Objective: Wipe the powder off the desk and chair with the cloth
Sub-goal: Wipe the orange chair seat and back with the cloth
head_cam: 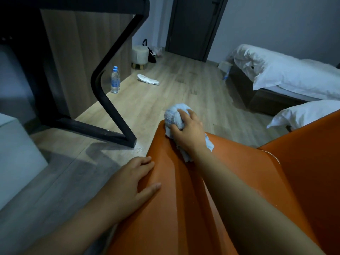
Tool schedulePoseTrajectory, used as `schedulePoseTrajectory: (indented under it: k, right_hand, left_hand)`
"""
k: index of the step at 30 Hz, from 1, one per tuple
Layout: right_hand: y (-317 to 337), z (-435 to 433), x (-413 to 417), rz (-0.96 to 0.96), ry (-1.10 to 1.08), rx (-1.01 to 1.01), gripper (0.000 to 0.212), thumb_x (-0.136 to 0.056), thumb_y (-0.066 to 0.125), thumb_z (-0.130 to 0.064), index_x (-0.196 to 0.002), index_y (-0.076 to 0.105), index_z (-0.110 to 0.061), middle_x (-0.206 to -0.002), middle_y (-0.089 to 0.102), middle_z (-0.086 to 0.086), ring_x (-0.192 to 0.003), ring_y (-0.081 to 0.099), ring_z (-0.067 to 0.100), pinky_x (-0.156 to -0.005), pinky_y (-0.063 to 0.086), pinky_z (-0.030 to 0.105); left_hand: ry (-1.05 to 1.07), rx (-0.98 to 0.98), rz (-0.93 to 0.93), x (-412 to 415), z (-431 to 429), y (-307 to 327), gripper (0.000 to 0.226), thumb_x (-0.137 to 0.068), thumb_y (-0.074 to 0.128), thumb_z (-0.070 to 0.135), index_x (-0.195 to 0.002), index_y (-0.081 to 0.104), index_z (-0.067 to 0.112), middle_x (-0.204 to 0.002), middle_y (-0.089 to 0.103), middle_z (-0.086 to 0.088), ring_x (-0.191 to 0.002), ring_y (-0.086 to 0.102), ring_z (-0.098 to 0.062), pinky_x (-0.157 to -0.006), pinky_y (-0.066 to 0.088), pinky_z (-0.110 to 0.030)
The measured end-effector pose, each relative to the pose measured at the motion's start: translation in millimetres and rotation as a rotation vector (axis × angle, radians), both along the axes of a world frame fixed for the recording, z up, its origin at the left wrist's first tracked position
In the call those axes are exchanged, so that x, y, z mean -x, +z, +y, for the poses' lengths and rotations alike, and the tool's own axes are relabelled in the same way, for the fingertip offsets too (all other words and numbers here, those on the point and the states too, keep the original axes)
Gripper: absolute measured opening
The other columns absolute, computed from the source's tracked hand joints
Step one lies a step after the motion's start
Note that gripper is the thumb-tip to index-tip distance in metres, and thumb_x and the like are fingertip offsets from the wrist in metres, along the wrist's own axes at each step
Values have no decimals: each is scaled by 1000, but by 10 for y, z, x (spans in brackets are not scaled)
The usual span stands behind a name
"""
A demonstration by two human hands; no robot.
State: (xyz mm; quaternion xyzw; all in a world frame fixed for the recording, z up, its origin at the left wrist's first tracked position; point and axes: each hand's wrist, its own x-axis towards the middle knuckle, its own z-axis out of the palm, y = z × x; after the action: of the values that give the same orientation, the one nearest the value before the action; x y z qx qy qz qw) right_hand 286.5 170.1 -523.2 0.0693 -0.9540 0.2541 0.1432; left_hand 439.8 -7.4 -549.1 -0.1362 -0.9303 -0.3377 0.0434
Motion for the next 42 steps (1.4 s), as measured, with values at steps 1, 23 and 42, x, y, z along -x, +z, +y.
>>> schedulePoseTrajectory:
  k: [1,23,42]
  right_hand:
    - [21,-20,24,-9,22,-1,56,-88,58,-34,-141,44,-24,-151,34,6,-129,40,32,-105,35,39]
    - [833,1171,-1093,112,-86,157,47,-88,67,-27,-132,53,-20,-125,45,-7,-106,43,4,-74,33,9]
    - [-10,2102,-1739,-102,-562,32,64,-94,53,-44,-150,31,-24,-159,18,10,-143,21,36,-112,24,49]
  left_hand:
    - [-3,-1,1,4,2,2,68,-86,50,60,-146,36,31,-148,27,22,-133,26,7,-106,25,-13]
    - [1,484,-202,87,338,504,40,-94,49,45,-116,57,13,-125,47,-6,-106,54,-18,-91,46,-29]
    - [17,469,-132,-85,371,438,57,-90,42,62,-122,49,15,-132,44,-2,-116,48,-17,-99,43,-30]
